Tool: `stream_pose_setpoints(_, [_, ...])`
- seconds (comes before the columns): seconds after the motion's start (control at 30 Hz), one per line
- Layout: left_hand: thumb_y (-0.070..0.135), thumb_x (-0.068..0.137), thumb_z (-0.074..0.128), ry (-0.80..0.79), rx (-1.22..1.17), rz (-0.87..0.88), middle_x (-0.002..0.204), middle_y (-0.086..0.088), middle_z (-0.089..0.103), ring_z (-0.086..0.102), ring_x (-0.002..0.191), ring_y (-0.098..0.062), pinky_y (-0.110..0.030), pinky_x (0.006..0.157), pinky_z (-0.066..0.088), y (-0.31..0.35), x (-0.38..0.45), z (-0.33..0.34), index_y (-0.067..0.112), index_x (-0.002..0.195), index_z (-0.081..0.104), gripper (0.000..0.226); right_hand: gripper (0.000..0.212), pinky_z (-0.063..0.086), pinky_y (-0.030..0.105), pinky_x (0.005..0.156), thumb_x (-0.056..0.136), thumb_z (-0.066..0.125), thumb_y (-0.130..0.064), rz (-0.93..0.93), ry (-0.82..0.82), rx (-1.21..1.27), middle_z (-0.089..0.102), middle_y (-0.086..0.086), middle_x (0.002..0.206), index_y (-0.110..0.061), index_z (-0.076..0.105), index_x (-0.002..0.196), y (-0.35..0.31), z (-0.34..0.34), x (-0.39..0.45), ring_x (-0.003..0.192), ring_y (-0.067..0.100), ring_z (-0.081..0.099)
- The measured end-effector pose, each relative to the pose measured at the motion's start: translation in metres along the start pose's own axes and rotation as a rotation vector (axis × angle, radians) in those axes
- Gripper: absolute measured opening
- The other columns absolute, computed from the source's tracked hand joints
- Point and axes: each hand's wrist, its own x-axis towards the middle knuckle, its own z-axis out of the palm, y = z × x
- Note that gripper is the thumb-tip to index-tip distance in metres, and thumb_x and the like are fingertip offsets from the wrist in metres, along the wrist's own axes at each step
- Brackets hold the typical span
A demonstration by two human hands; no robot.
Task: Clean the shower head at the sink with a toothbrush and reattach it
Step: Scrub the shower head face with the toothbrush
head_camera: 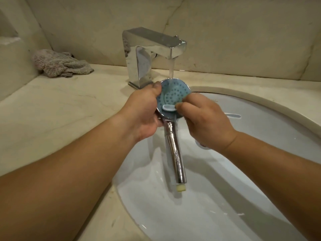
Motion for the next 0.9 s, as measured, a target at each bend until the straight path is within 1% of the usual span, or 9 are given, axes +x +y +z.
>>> stream_pose_setpoints(0.1, [0.031, 0.113, 0.034, 0.004, -0.018, 0.011, 0.118, -0.01, 0.077, 0.076, 0.104, -0.032, -0.057, 0.089, 0.06, 0.001, -0.001, -0.001, 0.015, 0.134, 0.059, 0.037, 0.01, 0.045, 0.039, 0.05, 0.08, 0.058, 0.009, 0.091, 0.066, 0.003, 0.059, 0.018, 0.084, 0.003, 0.064, 0.084, 0.008, -0.004, 0.003, 0.068, 0.034, 0.052])
stream_pose_setpoints(0.2, [0.032, 0.112, 0.033, 0.008, -0.011, 0.014, 0.118, -0.01, 0.077, 0.076, 0.104, -0.03, -0.054, 0.089, 0.06, 0.001, -0.001, 0.0, 0.015, 0.135, 0.058, 0.038, 0.012, 0.045, 0.036, 0.053, 0.078, 0.063, 0.011, -0.004, -0.009, -0.012, 0.059, 0.018, 0.085, 0.002, 0.066, 0.086, 0.001, 0.0, -0.002, 0.07, 0.033, 0.053])
stream_pose_setpoints(0.33, [0.032, 0.112, 0.035, 0.029, -0.08, 0.022, 0.122, -0.01, 0.075, 0.074, 0.108, -0.033, -0.06, 0.091, 0.058, 0.003, 0.0, 0.0, 0.017, 0.135, 0.06, 0.037, 0.006, 0.038, 0.031, 0.054, 0.085, 0.061, 0.009, 0.197, 0.115, 0.043, 0.056, 0.016, 0.084, 0.003, 0.061, 0.086, 0.004, -0.001, -0.001, 0.068, 0.024, 0.045])
stream_pose_setpoints(0.4, [0.033, 0.112, 0.034, 0.042, -0.084, 0.024, 0.121, -0.01, 0.076, 0.075, 0.106, -0.032, -0.059, 0.088, 0.059, 0.004, 0.001, -0.001, 0.017, 0.134, 0.061, 0.038, 0.008, 0.034, 0.029, 0.057, 0.084, 0.061, 0.011, 0.155, 0.081, 0.037, 0.055, 0.017, 0.083, 0.004, 0.061, 0.086, 0.001, 0.003, -0.008, 0.069, 0.022, 0.043])
stream_pose_setpoints(0.47, [0.032, 0.112, 0.034, 0.054, -0.083, 0.021, 0.122, -0.01, 0.075, 0.074, 0.108, -0.032, -0.059, 0.089, 0.059, 0.003, 0.001, -0.001, 0.017, 0.134, 0.06, 0.037, 0.01, 0.036, 0.029, 0.057, 0.083, 0.061, 0.013, 0.128, 0.051, 0.022, 0.055, 0.017, 0.084, 0.003, 0.061, 0.086, 0.003, 0.005, -0.013, 0.07, 0.026, 0.047])
stream_pose_setpoints(0.57, [0.032, 0.112, 0.035, 0.054, -0.094, 0.019, 0.125, -0.008, 0.073, 0.071, 0.112, -0.033, -0.062, 0.09, 0.057, 0.003, 0.0, 0.0, 0.018, 0.136, 0.059, 0.036, 0.009, 0.041, 0.035, 0.053, 0.086, 0.057, 0.011, 0.234, 0.132, 0.045, 0.054, 0.016, 0.084, 0.003, 0.059, 0.086, 0.01, 0.001, -0.008, 0.068, 0.027, 0.046])
stream_pose_setpoints(0.67, [0.032, 0.112, 0.033, 0.049, -0.077, 0.018, 0.123, -0.01, 0.074, 0.073, 0.11, -0.033, -0.062, 0.088, 0.058, 0.003, 0.0, 0.0, 0.018, 0.136, 0.059, 0.038, 0.008, 0.042, 0.033, 0.055, 0.084, 0.06, 0.012, 0.119, 0.07, 0.013, 0.055, 0.017, 0.083, 0.004, 0.061, 0.086, 0.005, 0.004, -0.011, 0.069, 0.027, 0.048])
stream_pose_setpoints(0.8, [0.031, 0.112, 0.035, 0.05, -0.097, 0.011, 0.126, -0.009, 0.072, 0.07, 0.113, -0.035, -0.064, 0.09, 0.056, 0.003, -0.002, 0.0, 0.017, 0.137, 0.058, 0.036, 0.007, 0.043, 0.04, 0.054, 0.089, 0.053, 0.006, 0.267, 0.166, 0.064, 0.052, 0.016, 0.084, 0.002, 0.058, 0.087, 0.01, 0.001, -0.007, 0.069, 0.027, 0.046])
stream_pose_setpoints(0.9, [0.032, 0.112, 0.034, 0.053, -0.088, 0.008, 0.125, -0.01, 0.073, 0.071, 0.112, -0.034, -0.064, 0.091, 0.056, 0.003, -0.002, 0.0, 0.017, 0.137, 0.058, 0.038, 0.007, 0.044, 0.038, 0.054, 0.085, 0.057, 0.01, 0.133, 0.078, 0.024, 0.055, 0.018, 0.084, 0.004, 0.06, 0.087, 0.006, 0.003, -0.011, 0.07, 0.028, 0.048])
